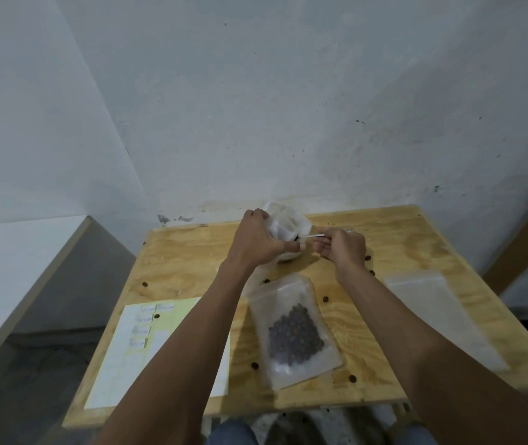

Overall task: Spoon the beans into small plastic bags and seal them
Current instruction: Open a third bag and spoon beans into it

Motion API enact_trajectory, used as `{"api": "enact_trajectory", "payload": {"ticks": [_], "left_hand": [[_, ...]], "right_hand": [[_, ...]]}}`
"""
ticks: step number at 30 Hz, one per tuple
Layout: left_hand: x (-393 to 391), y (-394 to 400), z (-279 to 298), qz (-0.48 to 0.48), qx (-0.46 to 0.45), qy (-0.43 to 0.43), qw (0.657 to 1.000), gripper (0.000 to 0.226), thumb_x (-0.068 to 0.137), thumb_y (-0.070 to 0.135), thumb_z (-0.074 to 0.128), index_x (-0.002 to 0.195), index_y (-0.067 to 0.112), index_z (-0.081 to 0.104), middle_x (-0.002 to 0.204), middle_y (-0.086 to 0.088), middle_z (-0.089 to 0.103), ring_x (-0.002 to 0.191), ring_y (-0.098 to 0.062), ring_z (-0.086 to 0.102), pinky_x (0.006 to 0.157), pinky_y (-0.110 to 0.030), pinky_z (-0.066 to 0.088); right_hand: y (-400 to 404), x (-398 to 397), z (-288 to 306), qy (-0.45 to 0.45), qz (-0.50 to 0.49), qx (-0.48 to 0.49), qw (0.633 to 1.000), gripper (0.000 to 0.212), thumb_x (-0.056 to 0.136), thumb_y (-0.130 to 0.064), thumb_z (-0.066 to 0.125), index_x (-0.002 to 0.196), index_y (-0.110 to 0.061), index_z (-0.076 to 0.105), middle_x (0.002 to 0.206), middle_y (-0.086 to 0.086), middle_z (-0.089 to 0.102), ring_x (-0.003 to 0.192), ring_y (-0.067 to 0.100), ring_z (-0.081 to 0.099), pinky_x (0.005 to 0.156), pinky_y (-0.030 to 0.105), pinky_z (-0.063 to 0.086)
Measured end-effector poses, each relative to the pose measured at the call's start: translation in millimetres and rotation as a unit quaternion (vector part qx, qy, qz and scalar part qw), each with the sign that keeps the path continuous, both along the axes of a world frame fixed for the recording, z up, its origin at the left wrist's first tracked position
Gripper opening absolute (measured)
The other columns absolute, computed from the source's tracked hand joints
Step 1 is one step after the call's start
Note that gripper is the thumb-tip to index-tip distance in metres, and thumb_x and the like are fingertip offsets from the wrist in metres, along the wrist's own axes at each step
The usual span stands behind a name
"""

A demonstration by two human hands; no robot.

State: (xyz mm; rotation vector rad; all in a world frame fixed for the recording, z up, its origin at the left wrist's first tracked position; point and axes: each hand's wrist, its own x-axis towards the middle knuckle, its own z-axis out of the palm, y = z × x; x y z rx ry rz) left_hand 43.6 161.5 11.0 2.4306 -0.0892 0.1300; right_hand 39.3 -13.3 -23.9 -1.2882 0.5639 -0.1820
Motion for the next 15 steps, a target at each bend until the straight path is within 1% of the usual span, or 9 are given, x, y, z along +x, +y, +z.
{"api": "enact_trajectory", "payload": {"ticks": [1, 3, 5, 7, 11, 15], "left_hand": [[-2, 3, -2, -0.004, 0.007, 0.000, 1.000, 0.109, 0.058, 0.062, 0.090, 0.140, 0.006, 0.045, 0.133, -0.004, 0.049, 0.108, -0.013, 0.049, 0.084, -0.025, 0.040], [-7, 6, -6, -0.011, 0.017, -0.001, 1.000, 0.111, 0.057, 0.062, 0.090, 0.141, 0.006, 0.044, 0.135, -0.004, 0.046, 0.117, -0.016, 0.050, 0.089, -0.027, 0.043], [-12, 9, -9, -0.007, 0.021, -0.012, 1.000, 0.113, 0.056, 0.064, 0.090, 0.142, 0.006, 0.043, 0.138, -0.004, 0.043, 0.124, -0.020, 0.047, 0.097, -0.030, 0.044], [-16, 10, -10, 0.004, 0.028, -0.033, 0.999, 0.113, 0.057, 0.063, 0.090, 0.142, 0.005, 0.043, 0.139, -0.006, 0.040, 0.128, -0.022, 0.043, 0.101, -0.033, 0.044], [-21, 11, -9, 0.017, 0.049, -0.058, 0.997, 0.110, 0.059, 0.064, 0.088, 0.139, 0.003, 0.044, 0.133, -0.010, 0.041, 0.127, -0.027, 0.040, 0.105, -0.042, 0.042], [-23, 11, -6, 0.026, 0.055, -0.069, 0.996, 0.108, 0.059, 0.068, 0.085, 0.135, 0.001, 0.046, 0.128, -0.010, 0.045, 0.124, -0.027, 0.039, 0.103, -0.039, 0.040]], "right_hand": [[0, -1, 1, -0.001, 0.000, 0.005, 1.000, 0.011, 0.090, -0.003, 0.066, 0.093, 0.005, 0.074, 0.072, 0.015, 0.076, 0.061, 0.024, 0.071, 0.064, 0.032, 0.063], [-1, -1, 4, -0.009, -0.006, 0.004, 1.000, 0.012, 0.091, -0.003, 0.066, 0.094, 0.005, 0.074, 0.073, 0.016, 0.075, 0.060, 0.023, 0.071, 0.063, 0.030, 0.063], [-2, -2, 10, -0.018, -0.014, 0.010, 1.000, 0.011, 0.091, -0.001, 0.065, 0.093, 0.006, 0.074, 0.073, 0.016, 0.074, 0.057, 0.022, 0.070, 0.058, 0.028, 0.061], [-4, -2, 18, -0.030, -0.017, 0.019, 0.999, 0.012, 0.091, 0.000, 0.066, 0.094, 0.008, 0.073, 0.074, 0.017, 0.073, 0.058, 0.023, 0.069, 0.058, 0.029, 0.061], [-6, -5, 38, -0.063, -0.005, 0.018, 0.998, 0.010, 0.091, -0.001, 0.065, 0.092, 0.007, 0.072, 0.075, 0.017, 0.073, 0.059, 0.023, 0.068, 0.058, 0.028, 0.059], [-4, -11, 50, -0.093, 0.030, -0.018, 0.995, 0.010, 0.090, -0.001, 0.066, 0.091, 0.008, 0.072, 0.074, 0.018, 0.074, 0.059, 0.022, 0.068, 0.061, 0.030, 0.060]]}}
